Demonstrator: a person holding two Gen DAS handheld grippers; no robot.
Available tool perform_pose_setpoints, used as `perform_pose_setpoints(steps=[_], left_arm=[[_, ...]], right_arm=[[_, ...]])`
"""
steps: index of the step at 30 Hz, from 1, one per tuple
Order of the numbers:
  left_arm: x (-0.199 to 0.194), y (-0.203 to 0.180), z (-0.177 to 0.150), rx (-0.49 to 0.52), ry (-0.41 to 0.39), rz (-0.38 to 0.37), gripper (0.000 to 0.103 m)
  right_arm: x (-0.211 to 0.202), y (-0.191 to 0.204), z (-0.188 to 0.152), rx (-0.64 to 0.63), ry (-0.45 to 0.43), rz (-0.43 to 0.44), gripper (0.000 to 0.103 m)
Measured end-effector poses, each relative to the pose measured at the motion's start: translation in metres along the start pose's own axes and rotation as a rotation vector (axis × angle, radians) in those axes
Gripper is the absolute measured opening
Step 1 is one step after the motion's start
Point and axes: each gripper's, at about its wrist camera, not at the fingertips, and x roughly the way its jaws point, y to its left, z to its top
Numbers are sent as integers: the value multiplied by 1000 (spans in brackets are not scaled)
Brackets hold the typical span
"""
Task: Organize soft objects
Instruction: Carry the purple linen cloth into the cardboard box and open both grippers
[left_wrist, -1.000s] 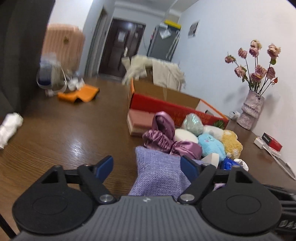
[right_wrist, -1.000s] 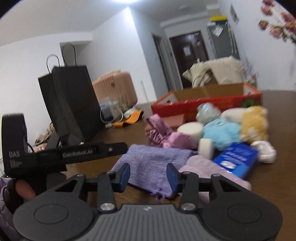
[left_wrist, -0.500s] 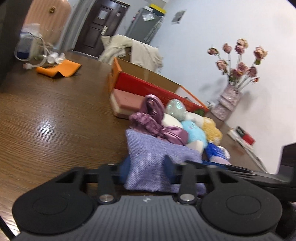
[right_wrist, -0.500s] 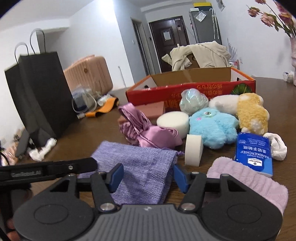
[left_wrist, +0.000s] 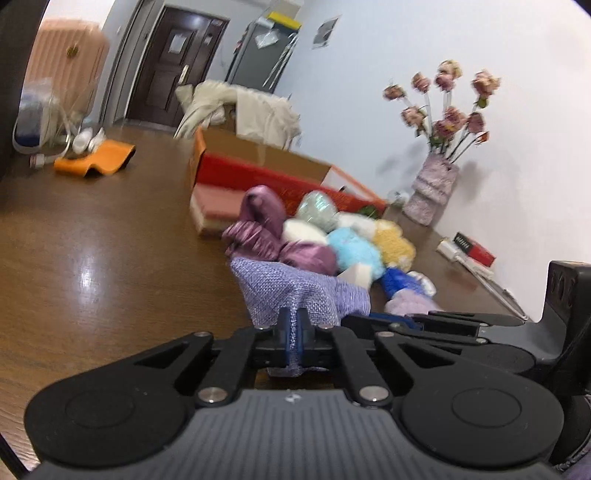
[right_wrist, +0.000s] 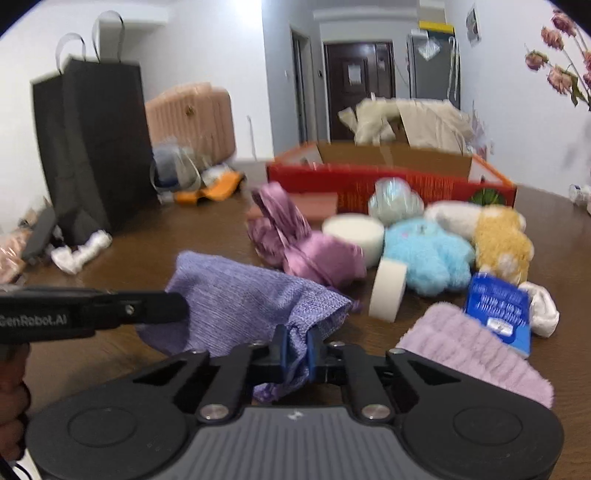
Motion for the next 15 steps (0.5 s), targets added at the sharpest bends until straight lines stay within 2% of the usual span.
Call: perform_pose_setpoints(steps=[3, 7, 11, 15], left_arm=[[-12, -19, 21, 43, -42, -22, 4], [-7, -42, 76, 81, -124, -90, 4], [36, -54, 148, 50, -129, -149, 4], [117, -58, 214, 50, -114, -142, 4]], right_arm=[[-25, -6, 15, 0, -70, 32, 10], [-52, -36, 55, 35, -160, 92, 10], [-53, -85, 118, 42, -223, 96, 10], [-16, -138, 195, -7, -209, 64, 10]])
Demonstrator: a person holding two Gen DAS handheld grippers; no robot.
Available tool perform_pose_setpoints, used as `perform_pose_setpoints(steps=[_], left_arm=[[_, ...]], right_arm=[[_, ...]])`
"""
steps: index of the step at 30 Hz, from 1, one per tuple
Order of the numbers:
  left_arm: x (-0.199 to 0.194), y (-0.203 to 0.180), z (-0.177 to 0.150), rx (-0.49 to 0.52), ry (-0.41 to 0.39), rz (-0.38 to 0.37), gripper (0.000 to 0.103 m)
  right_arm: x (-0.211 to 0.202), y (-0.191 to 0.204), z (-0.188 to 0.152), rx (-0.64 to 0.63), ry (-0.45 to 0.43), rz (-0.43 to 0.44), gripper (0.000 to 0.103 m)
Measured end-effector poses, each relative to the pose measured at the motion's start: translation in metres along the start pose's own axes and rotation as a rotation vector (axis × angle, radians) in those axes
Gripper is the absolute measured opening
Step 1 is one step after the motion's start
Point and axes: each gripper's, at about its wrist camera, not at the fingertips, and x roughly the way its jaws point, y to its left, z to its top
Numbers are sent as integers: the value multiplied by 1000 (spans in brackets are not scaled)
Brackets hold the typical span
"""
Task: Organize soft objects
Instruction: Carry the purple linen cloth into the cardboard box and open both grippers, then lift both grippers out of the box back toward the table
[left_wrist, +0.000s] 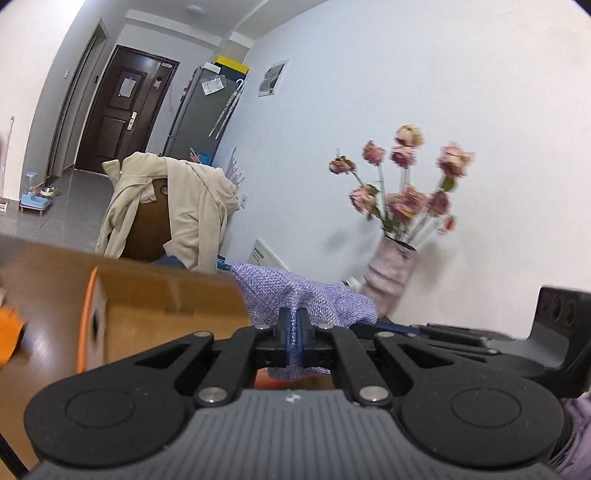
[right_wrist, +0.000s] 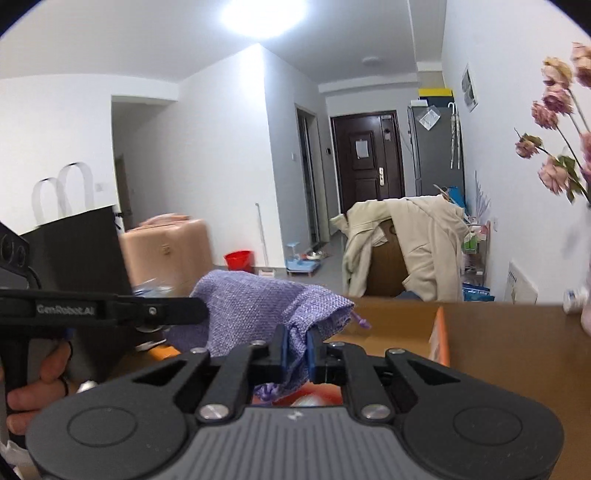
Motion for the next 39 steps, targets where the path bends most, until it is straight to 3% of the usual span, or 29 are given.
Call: perform_pose_setpoints(steps=[4, 9, 11, 13, 14, 17, 19, 22, 26, 30, 31, 36, 39], left_arm=[[107, 34, 23, -33, 84, -21, 4], [217, 73, 9, -69, 213, 80, 4], [246, 83, -1, -69, 249, 120, 4], [263, 86, -13, -27, 267, 136, 6], [268, 87, -18, -5, 277, 128, 6], [268, 97, -24, 3, 294, 68, 13], [267, 101, -24, -11, 278, 50, 30], [268, 103, -20, -34, 259, 37, 32], [257, 93, -10, 0, 227, 108, 46], [216, 78, 19, 10, 166, 151, 54], [203, 72, 27, 28, 150, 166, 59], [121, 38, 57, 120, 72, 265, 81], [79, 20, 62, 163, 43, 310, 85]], right_arm=[[93, -59, 37, -30, 124, -79, 10], [210, -118, 28, 22, 303, -167, 10], [245, -130, 20, 2, 362, -212, 11], [264, -130, 10, -53, 365, -287, 22], [270, -131, 6, -69, 372, -317, 22], [272, -140, 3, -36, 384, -349, 25], [269, -141, 2, -9, 386, -344, 35], [270, -138, -1, -16, 398, -370, 36], [264, -133, 1, -26, 376, -367, 39], [245, -122, 14, -56, 327, -352, 48], [238, -120, 18, -62, 306, -355, 50], [164, -99, 51, -89, 214, -354, 64], [113, -83, 64, -120, 166, -354, 72]])
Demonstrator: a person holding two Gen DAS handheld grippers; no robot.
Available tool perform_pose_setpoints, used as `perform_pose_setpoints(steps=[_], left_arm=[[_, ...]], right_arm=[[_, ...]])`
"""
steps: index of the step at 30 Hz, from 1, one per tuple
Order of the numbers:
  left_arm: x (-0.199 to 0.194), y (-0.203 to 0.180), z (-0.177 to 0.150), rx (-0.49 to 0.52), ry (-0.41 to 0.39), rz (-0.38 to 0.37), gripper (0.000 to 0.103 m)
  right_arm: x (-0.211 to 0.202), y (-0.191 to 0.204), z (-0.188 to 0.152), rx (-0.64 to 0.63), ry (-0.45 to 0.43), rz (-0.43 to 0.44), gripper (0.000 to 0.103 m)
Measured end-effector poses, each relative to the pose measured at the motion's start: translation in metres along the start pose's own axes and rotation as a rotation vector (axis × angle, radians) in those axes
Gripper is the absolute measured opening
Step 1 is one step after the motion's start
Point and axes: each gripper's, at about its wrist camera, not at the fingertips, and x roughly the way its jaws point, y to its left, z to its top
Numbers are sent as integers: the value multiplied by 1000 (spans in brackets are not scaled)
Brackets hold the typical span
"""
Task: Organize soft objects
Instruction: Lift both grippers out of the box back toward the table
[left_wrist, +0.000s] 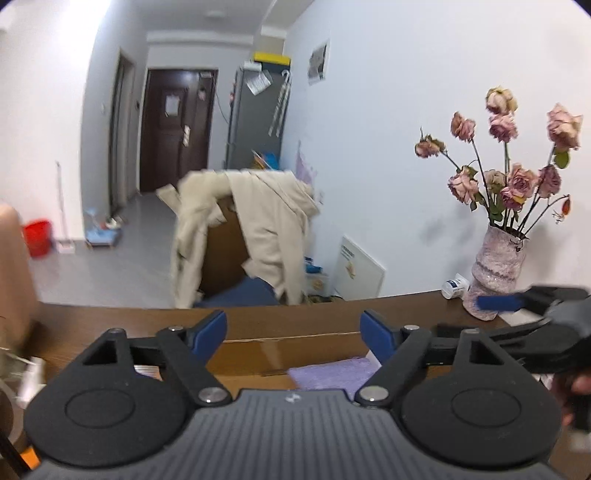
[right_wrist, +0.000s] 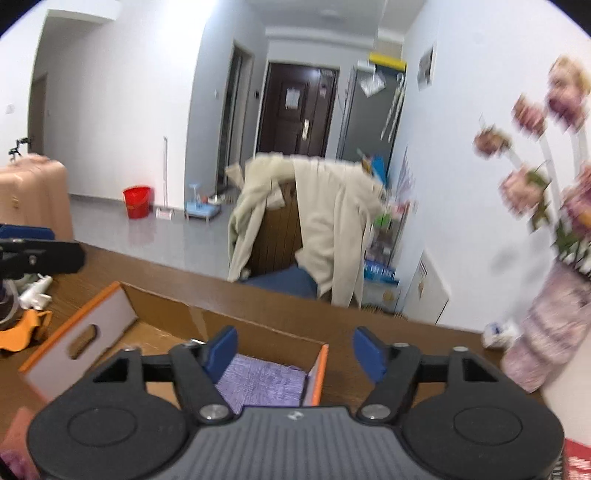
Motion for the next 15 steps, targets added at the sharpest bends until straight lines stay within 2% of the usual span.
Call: perform_pose_setpoints(steps=[4, 8, 15], left_arm=[[-56, -5, -3, 15, -42, 33, 94], [-106, -15, -21, 28, -69, 40, 100], [-195, -31, -101, 33, -153, 47, 103]], right_arm=[[-57, -5, 1, 12, -39, 24, 75], [-112, -3, -18, 22, -81, 49, 80], [-203, 15, -92, 21, -165, 103, 86]])
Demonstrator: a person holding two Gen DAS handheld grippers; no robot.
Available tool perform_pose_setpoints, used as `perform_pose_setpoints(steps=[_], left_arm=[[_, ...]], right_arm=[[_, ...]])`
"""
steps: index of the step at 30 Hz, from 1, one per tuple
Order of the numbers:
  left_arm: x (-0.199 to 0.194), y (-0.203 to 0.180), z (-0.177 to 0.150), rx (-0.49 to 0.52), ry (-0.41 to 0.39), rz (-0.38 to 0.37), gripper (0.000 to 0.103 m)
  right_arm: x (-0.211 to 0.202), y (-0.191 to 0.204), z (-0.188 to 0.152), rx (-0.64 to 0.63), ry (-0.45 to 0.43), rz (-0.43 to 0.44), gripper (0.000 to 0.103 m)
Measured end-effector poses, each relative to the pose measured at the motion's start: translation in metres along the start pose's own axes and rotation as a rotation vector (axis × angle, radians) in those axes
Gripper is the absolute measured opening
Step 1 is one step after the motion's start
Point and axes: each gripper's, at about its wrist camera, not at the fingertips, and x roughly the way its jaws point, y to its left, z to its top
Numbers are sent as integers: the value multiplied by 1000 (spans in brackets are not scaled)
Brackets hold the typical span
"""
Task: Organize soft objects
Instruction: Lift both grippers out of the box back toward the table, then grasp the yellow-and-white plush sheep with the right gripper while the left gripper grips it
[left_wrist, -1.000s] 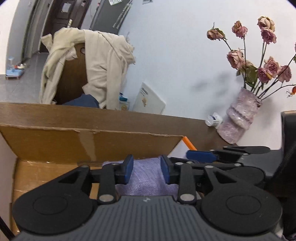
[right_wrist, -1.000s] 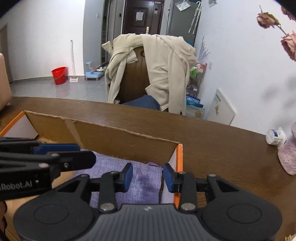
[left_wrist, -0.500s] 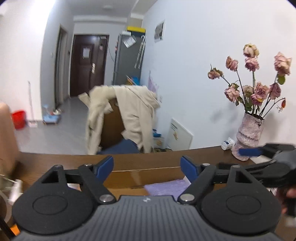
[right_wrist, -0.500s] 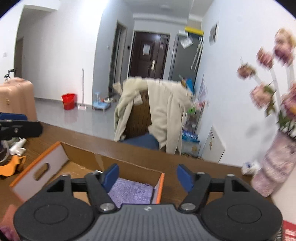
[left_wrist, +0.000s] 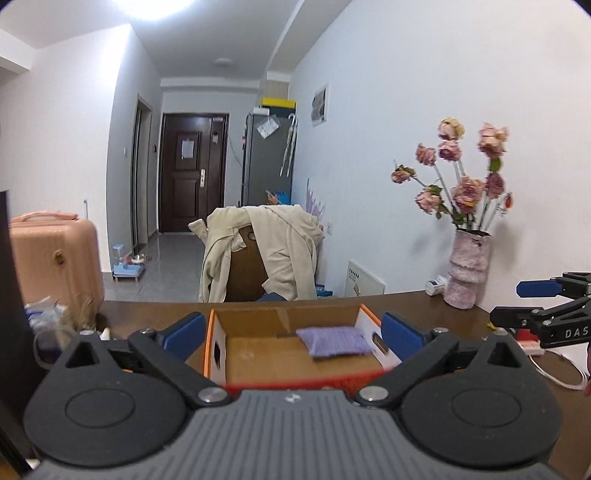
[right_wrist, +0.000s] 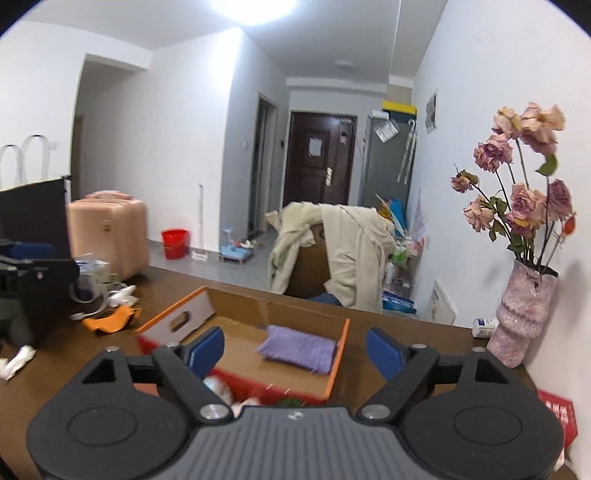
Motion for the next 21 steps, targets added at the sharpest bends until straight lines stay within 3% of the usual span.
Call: perform_pose_setpoints(steps=[5, 7, 10, 15, 17, 21], left_arm=[[-63, -16, -53, 35, -75, 27, 103], [-84, -17, -74, 10, -98, 49, 103], [-110, -14, -112, -56, -91, 52, 103], [-107, -14, -145, -6, -19, -16, 103], [-98, -11, -146, -18, 0, -1, 103], [-82, -7, -146, -58, 24, -5, 103]], right_arm=[[-62, 26, -56, -30, -64, 43, 87], [-84, 36, -78, -26, -104, 58, 96], [-104, 52, -126, 7, -158, 39, 98], [-99, 72, -183, 102, -55, 35, 98], [-89, 76, -189, 86, -7, 44, 98], [-76, 80, -191, 81, 6, 10, 98]])
